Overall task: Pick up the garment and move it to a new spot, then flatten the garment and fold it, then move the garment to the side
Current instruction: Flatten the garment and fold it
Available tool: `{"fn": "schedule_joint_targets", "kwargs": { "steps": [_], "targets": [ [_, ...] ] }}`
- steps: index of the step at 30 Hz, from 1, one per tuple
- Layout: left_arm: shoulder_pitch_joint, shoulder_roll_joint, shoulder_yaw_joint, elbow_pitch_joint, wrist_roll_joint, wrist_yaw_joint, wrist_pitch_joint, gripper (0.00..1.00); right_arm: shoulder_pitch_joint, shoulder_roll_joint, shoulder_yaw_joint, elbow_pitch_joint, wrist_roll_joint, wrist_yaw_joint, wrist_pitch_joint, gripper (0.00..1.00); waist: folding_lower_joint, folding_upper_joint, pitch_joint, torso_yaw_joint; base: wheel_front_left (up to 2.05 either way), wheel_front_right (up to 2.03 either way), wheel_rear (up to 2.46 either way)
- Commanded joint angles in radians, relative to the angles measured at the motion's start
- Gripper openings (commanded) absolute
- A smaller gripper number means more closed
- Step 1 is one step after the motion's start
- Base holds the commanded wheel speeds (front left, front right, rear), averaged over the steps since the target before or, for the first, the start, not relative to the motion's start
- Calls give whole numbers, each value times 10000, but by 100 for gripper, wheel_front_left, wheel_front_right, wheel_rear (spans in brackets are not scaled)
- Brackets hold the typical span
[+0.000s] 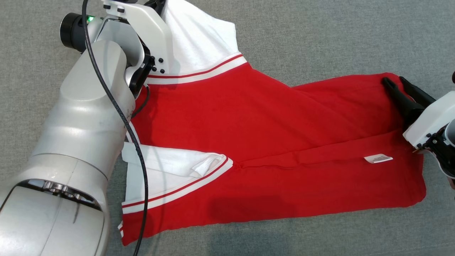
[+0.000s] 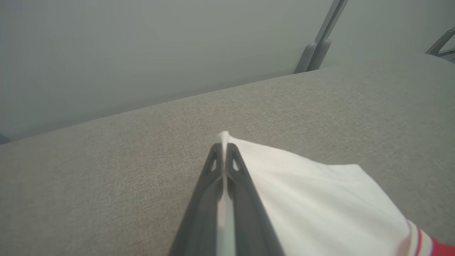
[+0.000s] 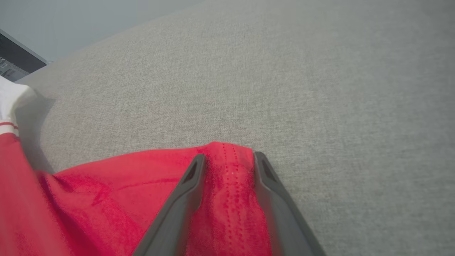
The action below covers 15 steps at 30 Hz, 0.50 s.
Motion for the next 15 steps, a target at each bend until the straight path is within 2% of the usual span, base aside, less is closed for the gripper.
{"fn": "schedule_joint_targets", "kwargs": {
  "steps": [1,2,3,4,10,15],
  "targets": [
    [-479,338,76,-180,-92,-74,-124,0,120,-278,82,-121,106,-27,-24,76,0,0,-17,10,0,0,0],
    [-487,336,69,-175,-114,-79,-151,0,130,-301,148,-160,109,-27,-45,52,0,0,-30,11,0,0,0],
    [-490,334,66,-169,-141,-85,-175,0,137,-337,222,-198,85,-27,-81,14,0,0,-41,8,0,0,0],
    [-492,332,57,-162,-164,-93,-194,0,141,-365,268,-221,80,-27,-137,0,0,0,-50,4,0,0,0],
    [-626,350,24,-300,-281,-148,-600,0,-140,-571,323,-299,5,-27,-824,0,0,0,-22,27,0,0,0],
    [-838,521,46,-498,-362,-180,-1128,0,-876,-615,190,90,-101,-27,-1463,0,0,0,34,79,0,0,0]
  ]
}}
